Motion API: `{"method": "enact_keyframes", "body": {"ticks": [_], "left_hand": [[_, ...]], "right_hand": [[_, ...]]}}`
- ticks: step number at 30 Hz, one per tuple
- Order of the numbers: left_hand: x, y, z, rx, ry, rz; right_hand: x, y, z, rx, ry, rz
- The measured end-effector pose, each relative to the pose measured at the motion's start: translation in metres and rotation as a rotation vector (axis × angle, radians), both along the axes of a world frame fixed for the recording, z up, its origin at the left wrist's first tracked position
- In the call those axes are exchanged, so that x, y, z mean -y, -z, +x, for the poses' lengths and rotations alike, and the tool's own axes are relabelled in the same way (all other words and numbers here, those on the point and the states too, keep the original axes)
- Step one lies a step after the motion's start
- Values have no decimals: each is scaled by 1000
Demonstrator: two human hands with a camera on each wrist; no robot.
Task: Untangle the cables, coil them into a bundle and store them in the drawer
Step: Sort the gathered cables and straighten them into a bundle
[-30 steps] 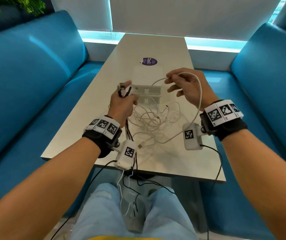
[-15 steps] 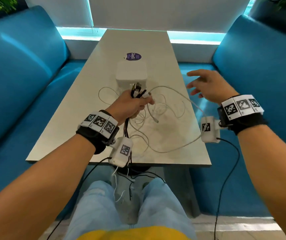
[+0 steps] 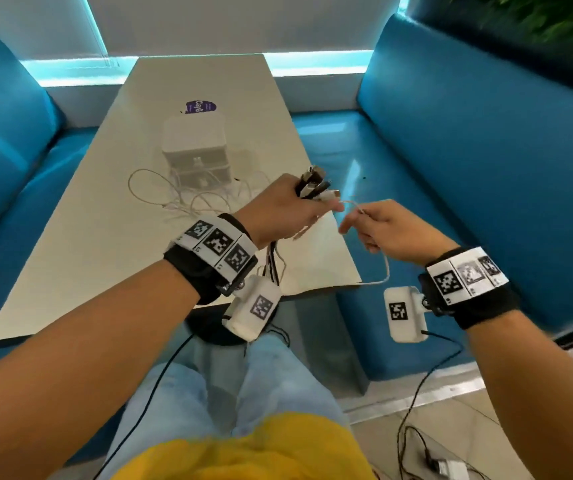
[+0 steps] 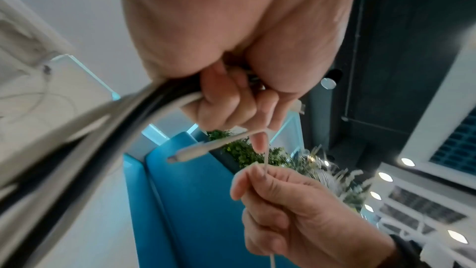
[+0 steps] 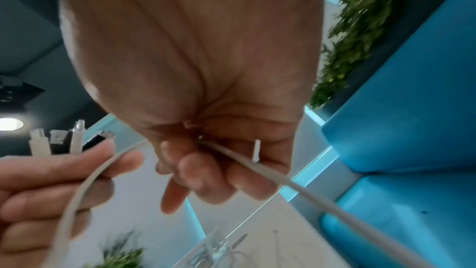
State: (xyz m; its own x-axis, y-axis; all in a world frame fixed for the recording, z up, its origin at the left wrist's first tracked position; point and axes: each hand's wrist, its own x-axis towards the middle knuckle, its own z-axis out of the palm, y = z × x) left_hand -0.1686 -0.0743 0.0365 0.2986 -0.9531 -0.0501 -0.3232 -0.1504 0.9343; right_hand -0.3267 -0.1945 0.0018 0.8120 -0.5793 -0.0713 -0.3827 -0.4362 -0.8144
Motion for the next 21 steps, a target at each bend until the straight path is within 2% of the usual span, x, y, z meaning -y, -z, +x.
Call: {"method": "enact_keyframes", "body": {"ticks": [3,7,8,9,11,15,17,19,21], "left_hand": [[3,-8,-21,4,31,-69],[7,-23,-40,-98,108,-180],[8,-26,-46,-111,144,-204],[11,-27,-51,-107,172,-222],[14,-26,-61,-96,211,-232],[19,-15,-74,-133,179,-221],[20,-12,-75,-155,168,-233],[20,-13,-72,-126,191,-239],[19,-14,-66,-86,194,-229]], "right_hand": [[3,27,-35,-146,80,-24],[-1,65,-69,-523,33,-31],[-3,67,-75,-559,30,-25],[-4,66,-78,-543,38,-33],[-3,58,-80,-385,72,-29],[-23,29,-55,1,-60,180],[-31,26,-41,101,-51,159],[-30,32,-39,107,-19,64],[-22,50,-43,27,40,27]]}}
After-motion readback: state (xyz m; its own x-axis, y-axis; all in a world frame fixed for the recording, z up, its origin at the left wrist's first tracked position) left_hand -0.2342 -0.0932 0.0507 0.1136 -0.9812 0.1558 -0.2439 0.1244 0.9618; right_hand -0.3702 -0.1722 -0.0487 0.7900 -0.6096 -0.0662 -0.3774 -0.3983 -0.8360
